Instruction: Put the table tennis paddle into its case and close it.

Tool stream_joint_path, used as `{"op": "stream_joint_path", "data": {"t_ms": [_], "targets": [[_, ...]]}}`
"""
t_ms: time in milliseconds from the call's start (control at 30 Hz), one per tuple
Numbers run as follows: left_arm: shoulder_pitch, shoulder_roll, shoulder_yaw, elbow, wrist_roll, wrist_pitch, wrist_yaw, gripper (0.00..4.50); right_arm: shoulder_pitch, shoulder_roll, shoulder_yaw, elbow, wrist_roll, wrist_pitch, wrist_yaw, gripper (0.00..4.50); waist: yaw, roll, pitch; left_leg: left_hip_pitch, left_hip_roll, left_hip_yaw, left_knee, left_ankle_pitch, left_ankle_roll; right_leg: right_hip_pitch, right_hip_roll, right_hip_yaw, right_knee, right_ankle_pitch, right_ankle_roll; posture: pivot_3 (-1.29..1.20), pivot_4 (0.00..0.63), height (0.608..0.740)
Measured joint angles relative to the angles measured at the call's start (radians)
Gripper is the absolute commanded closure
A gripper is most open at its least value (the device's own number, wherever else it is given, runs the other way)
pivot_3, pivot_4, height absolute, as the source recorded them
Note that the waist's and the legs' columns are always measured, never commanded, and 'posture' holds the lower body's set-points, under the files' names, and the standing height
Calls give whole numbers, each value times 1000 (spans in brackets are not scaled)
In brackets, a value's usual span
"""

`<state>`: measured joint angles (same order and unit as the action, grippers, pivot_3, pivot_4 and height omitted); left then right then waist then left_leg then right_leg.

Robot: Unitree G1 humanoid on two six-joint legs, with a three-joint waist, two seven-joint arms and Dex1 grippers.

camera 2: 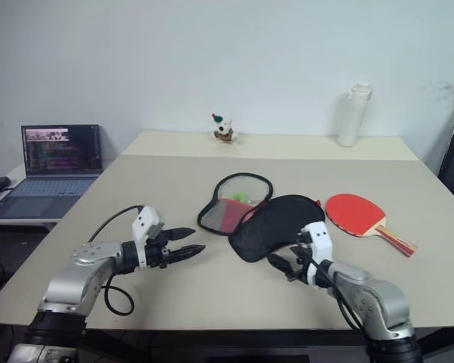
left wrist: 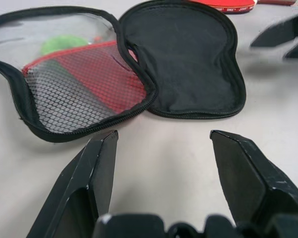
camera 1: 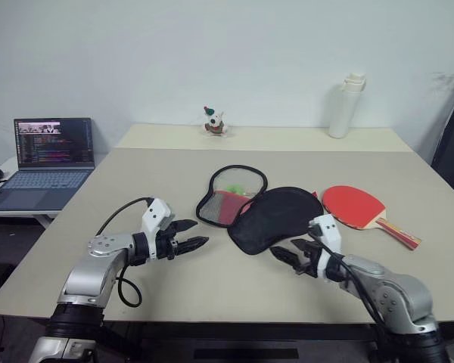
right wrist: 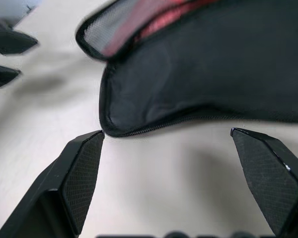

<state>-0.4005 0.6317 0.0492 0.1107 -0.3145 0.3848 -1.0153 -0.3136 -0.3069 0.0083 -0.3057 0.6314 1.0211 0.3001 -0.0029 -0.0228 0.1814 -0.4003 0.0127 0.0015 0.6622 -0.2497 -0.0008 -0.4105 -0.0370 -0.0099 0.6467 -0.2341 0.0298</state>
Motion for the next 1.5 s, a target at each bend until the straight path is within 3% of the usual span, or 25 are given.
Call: {"op": "stream_joint_path", "data": {"t_ms": [533, 900, 1133, 1300, 1400, 1500], "targets": [[2, -14, -4, -13, 0, -5, 44, 1297, -138, 163, 109, 180, -162, -56, -45, 0, -5, 0, 0, 0, 0, 1, 0, 0, 0, -1, 0, 0, 1, 1, -1, 0, 150, 740], [11, -15, -6, -35, 3, -16, 45, 1297, -128, 152, 17, 100, -164, 98, -110, 0, -5, 0, 0, 0, 0, 1, 0, 0, 0, -1, 0, 0, 0, 2, -4, 0, 150, 740], [11, -18, -24, -35, 8, -20, 45, 1297, -140, 279, -64, 141, -145, 100, -156, 0, -8, 0, 0, 0, 1, 1, 0, 0, 0, -1, 1, 0, 1, 2, -4, 0, 150, 740], [11, -19, -30, -35, 10, -22, 45, 1297, -180, 326, -48, 211, -162, 59, -168, 0, -28, 0, 0, 1, 1, 1, -1, 0, 0, -1, 1, 0, 1, 2, -4, 0, 150, 740], [11, -19, -43, -35, 12, -22, 45, 1251, -185, 329, -18, 227, -183, 31, -168, 542, -29, 0, 0, 1, 2, 1, -1, 0, 0, -1, 2, 0, 1, 2, -4, 0, 150, 740], [12, -19, -43, -41, 13, -22, 46, 1251, -182, 329, -3, 236, -187, 25, -164, 1501, -29, 0, 0, 0, 1, 1, -1, 0, 0, -2, 2, 1, 1, 3, -4, 0, 150, 740]]}}
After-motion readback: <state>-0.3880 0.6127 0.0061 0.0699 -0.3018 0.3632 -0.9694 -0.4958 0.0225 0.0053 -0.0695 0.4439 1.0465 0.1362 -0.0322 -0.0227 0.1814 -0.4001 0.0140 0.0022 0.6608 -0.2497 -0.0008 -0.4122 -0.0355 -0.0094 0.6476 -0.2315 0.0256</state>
